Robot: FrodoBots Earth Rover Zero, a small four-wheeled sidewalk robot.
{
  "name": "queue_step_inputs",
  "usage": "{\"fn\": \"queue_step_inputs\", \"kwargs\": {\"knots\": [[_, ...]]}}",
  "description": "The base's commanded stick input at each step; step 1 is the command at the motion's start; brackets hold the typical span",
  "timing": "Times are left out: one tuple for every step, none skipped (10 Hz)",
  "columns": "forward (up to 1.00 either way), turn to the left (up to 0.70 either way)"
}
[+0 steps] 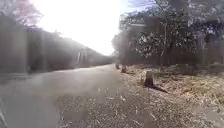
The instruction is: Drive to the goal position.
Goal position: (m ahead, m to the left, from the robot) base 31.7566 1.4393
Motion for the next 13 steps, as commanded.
{"fn": "queue_step_inputs", "kwargs": {"knots": [[1.0,0.0],[1.0,0.27],[1.0,0.27],[1.0,0.27],[1.0,0.0],[1.0,0.0],[1.0,0.0],[1.0,0.0],[1.0,0.0],[1.0,0.0],[1.0,0.0],[1.0,0.0],[1.0,0.0]]}}
